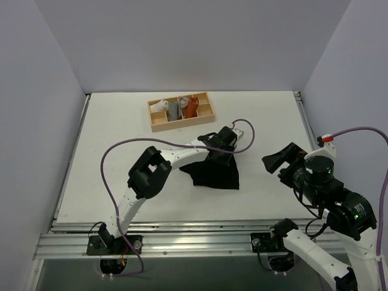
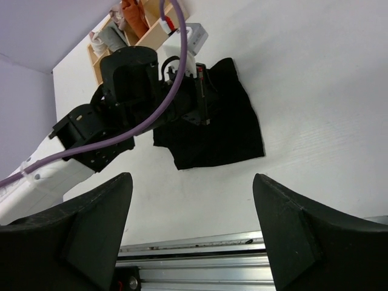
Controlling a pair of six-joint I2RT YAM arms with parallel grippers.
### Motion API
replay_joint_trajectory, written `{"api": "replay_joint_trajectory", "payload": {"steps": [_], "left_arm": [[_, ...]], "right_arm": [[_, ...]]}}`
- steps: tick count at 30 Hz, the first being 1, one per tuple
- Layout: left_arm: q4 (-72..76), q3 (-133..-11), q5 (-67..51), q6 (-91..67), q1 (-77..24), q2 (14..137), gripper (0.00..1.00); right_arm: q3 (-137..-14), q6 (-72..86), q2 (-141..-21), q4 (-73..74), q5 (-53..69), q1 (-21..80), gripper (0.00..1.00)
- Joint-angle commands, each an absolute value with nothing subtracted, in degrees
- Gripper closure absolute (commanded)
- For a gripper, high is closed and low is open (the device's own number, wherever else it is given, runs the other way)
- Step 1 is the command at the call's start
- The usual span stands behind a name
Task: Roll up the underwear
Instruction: Flatten the underwear
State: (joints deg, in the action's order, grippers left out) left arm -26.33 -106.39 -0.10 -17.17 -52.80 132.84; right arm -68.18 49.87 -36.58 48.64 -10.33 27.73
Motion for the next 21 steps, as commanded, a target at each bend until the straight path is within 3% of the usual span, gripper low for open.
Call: {"api": "replay_joint_trajectory", "payload": {"steps": [1,4,10,14,21], "left_arm": [[-24.8,-102.2,1.0,-19.3,-53.3,128.5,0.93],[-24.3,-98.4,0.1,-19.8,-52.7,120.1,0.95],[-22.9,-85.9,-6.9,-20.6,-49.1,104.2,0.95],[-22.5,-78.7,-11.2,-21.4,-46.0,98.6,0.92],[-23.6,-73.3,-13.9,-20.9,-41.4,93.8,0.96]], "right_arm": [[-67.2,50.6,-39.1,46.8,-14.0,27.7,0.25],[-66.6,50.3,-43.0,44.7,-16.2,27.6,0.33],[-62.2,44.8,-53.3,29.7,-12.1,27.2,0.4],[-58.2,41.0,-61.8,20.4,-3.6,25.0,0.44],[-51.4,39.6,-74.1,5.1,10.3,19.0,0.53]]}}
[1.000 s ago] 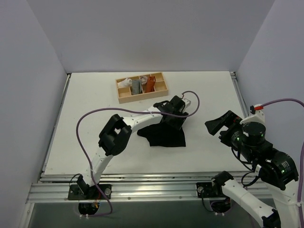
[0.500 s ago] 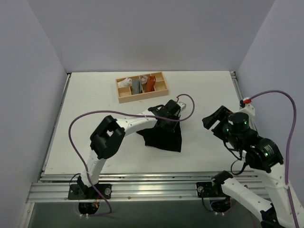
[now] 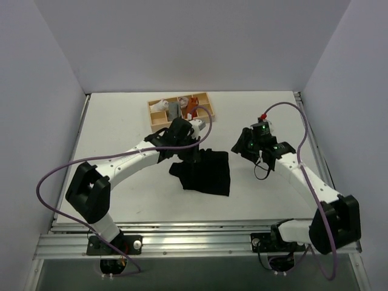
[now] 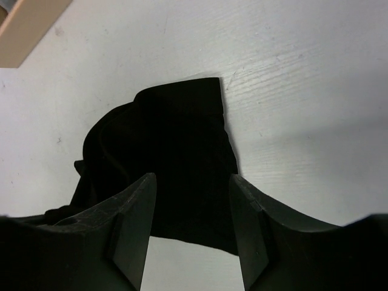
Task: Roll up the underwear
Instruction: Flatten the underwear
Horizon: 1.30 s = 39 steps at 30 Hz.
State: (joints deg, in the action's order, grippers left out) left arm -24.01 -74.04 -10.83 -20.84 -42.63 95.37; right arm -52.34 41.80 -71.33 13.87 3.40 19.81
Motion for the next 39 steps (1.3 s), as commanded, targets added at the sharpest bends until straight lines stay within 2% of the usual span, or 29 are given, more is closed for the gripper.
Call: {"api": "replay_joint_trajectory", "payload": {"steps": [1,10,19,21,23,24,25,27,33,39], "left_arm": [[-24.3,-73.3,-14.1,-20.7,-41.0,94.0,0.96],[-25.1,-73.2,-15.4,-19.3,-38.8,95.0,0.97],[-25.4,-71.6,-17.1,-17.9,-36.6,95.6,0.98],[-25.4,-71.5,-17.4,-17.6,-35.7,95.8,0.98],[-25.5,-71.5,-17.9,-17.2,-34.5,96.2,0.98],[-25.5,-71.6,-18.2,-17.2,-34.0,96.4,0.98],[-25.5,-72.2,-18.6,-17.2,-33.4,96.8,0.98],[-25.7,-73.0,-20.0,-17.1,-31.6,97.2,0.98],[-29.8,-79.0,-19.9,-15.0,-28.7,97.3,0.98],[-38.1,-83.2,-14.9,-16.5,-27.7,94.0,0.98]], "right_arm": [[-51.4,39.3,-75.5,3.3,10.8,18.9,0.53],[-56.8,34.8,-95.4,-2.6,14.8,17.8,0.57],[-63.1,30.8,-105.1,-0.5,12.0,16.9,0.61],[-63.7,30.5,-106.1,-1.1,11.9,16.9,0.64],[-64.5,29.6,-108.0,-0.4,11.4,16.9,0.74],[-65.8,29.2,-108.6,-0.3,11.4,16.9,0.83],[-66.5,28.7,-109.9,0.3,11.5,17.0,0.88],[-69.3,27.4,-110.7,3.4,11.6,16.9,1.0],[-75.5,24.2,-108.6,8.8,8.6,16.9,1.0],[-75.0,23.2,-97.6,14.9,6.6,18.1,1.0]]}}
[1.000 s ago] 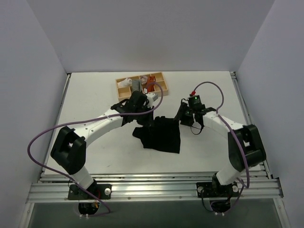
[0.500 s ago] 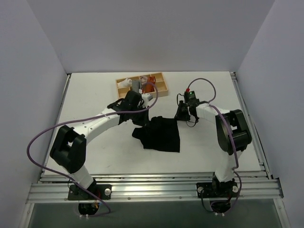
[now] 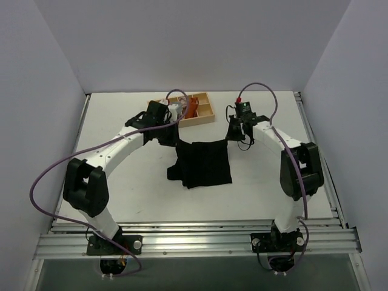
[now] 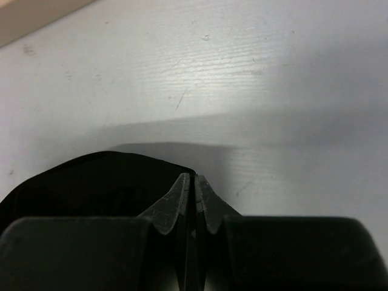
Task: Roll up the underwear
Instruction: Flatten the underwear
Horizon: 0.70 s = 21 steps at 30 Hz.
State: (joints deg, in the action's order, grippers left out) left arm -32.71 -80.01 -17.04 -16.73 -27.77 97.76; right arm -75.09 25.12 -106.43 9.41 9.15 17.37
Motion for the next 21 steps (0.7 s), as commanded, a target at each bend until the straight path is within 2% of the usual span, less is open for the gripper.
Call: {"api": "replay_joint_trajectory", "payload": {"steps": [1,9,16,21], "left_arm": [[-38.2,-82.2,-14.2,-17.0,-28.1,90.9,0.98],[-39.0,-68.8,-11.7,-25.1,-31.4,71.5,0.98],[-39.6,-56.6,-10.6,-34.1,-40.1,55.2,0.98],[-39.0,-51.9,-9.2,-37.4,-40.4,51.8,0.98]], "right_arm": [[-73.5,23.2,-92.9,14.8,6.5,18.8,1.0],[-62.7,23.2,-72.1,24.2,0.3,24.5,1.0],[-55.8,30.1,-51.3,31.7,-2.0,27.4,1.0],[-54.6,30.9,-48.9,29.2,-3.9,27.5,1.0]]}}
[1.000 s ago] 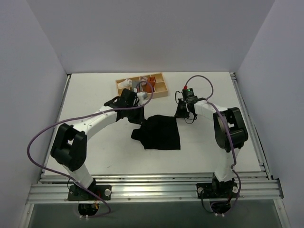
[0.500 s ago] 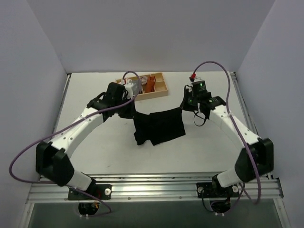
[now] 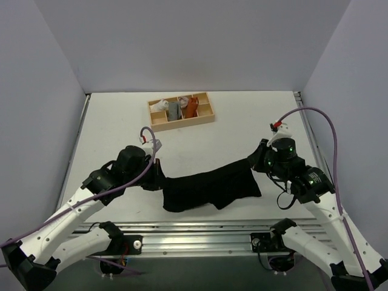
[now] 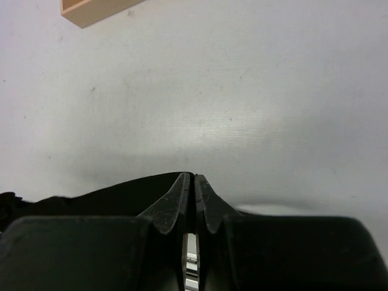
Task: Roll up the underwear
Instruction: Flatten the underwear
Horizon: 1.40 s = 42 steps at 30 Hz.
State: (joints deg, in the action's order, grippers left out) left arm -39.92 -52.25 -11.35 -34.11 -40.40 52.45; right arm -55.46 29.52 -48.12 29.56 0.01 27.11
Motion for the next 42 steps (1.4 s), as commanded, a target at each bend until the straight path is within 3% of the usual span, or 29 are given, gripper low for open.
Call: {"api": "replay_joint_trajectory", "payload": {"steps": [1,11,18,20,21,22,24,25,28,31,32,35,42], "left_arm": [[-39.0,-52.2,-7.5,-36.7,-40.0,53.0,0.98],[-25.2,-52.8,-10.8,-24.4,-24.7,80.2,0.97],[-23.7,-61.3,-9.8,-25.2,-17.2,98.2,0.97],[-24.0,-62.2,-9.4,-26.2,-15.6,99.5,0.93],[-24.3,-62.3,-9.3,-26.5,-13.9,100.0,0.91],[-24.6,-62.5,-8.3,-27.1,-13.2,100.1,0.89],[-25.1,-62.4,-8.3,-27.6,-11.3,99.8,0.87],[-24.7,-62.1,-10.2,-27.9,-9.4,99.6,0.77],[-26.0,-62.6,-10.1,-28.2,-7.0,99.8,0.72],[-29.6,-63.5,-8.2,-29.7,-5.5,98.7,0.69],[-30.7,-63.5,-7.4,-30.1,-5.3,98.0,0.56],[-30.5,-63.2,-8.6,-30.2,-4.8,95.0,0.43],[-30.8,-63.0,-11.2,-27.3,-4.2,95.0,0.38]], "right_arm": [[-54.7,30.1,-51.5,28.0,-4.7,27.6,1.0],[-56.2,24.9,-83.6,4.9,-3.8,27.2,1.0],[-74.5,18.5,-112.7,1.9,3.2,27.1,1.0],[-83.5,17.7,-117.3,5.3,4.4,27.0,0.91],[-86.4,17.4,-120.6,6.8,4.6,27.1,0.74],[-91.2,17.3,-121.9,8.1,5.0,27.1,0.68],[-94.6,17.5,-122.3,12.4,4.0,27.2,0.58],[-95.2,17.6,-121.4,13.2,3.7,27.4,0.57],[-93.6,18.3,-116.3,15.1,2.8,28.0,0.55],[-87.2,21.3,-110.7,15.8,2.2,28.7,0.58],[-82.3,22.2,-109.2,15.0,2.0,29.0,0.62],[-73.8,26.0,-103.4,10.5,2.5,30.4,0.68],[-62.4,28.0,-101.8,3.3,3.3,34.4,0.7]]}}
